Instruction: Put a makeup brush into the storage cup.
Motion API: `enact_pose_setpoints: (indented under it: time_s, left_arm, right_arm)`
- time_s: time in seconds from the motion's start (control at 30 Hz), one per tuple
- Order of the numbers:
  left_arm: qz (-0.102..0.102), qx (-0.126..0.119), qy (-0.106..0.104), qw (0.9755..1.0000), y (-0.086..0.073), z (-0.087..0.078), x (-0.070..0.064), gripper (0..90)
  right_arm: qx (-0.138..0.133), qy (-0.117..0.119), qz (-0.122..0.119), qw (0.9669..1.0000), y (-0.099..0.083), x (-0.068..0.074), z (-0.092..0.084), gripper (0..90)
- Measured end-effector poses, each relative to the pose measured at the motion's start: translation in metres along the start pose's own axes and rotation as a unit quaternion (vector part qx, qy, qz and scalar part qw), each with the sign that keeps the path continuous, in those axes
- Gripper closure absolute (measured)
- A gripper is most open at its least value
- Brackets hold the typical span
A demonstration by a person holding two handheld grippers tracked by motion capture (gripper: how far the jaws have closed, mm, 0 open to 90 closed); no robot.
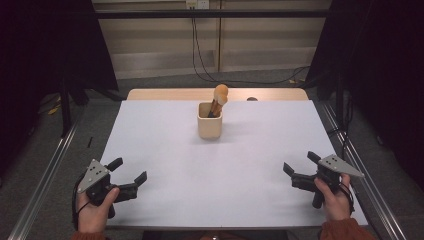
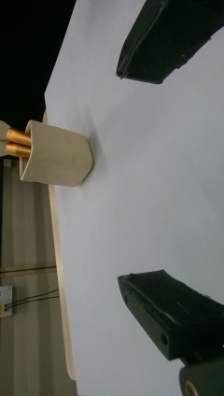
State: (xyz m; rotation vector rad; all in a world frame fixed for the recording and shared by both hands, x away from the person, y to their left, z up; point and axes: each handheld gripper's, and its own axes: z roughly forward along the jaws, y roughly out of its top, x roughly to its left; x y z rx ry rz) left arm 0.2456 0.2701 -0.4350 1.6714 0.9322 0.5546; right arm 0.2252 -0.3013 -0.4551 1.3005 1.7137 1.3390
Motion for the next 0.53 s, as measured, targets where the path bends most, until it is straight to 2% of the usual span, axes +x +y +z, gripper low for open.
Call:
enact_pose_setpoints:
  time_s: [0.17,0.27,0.53]
  left_arm:
    - [0.002,0.001,0.0,1.0,0.0003,0.0,0.0001,2.5]
    - [0.003,0.005,-0.004,1.0,0.0007,0.0023,-0.0014,2.5]
    - [0.006,0.007,-0.006,0.9999,0.001,0.0027,-0.0006,2.6]
  right_arm:
    - [0.003,0.004,0.0,1.0,-0.004,-0.0023,-0.0046,0.6]
    - [-0.006,0.0,-0.001,1.0,-0.0024,-0.0035,-0.0034,0.7]
    - [0.001,0.005,-0.003,1.0,-0.0036,-0.0028,-0.0008,0.8]
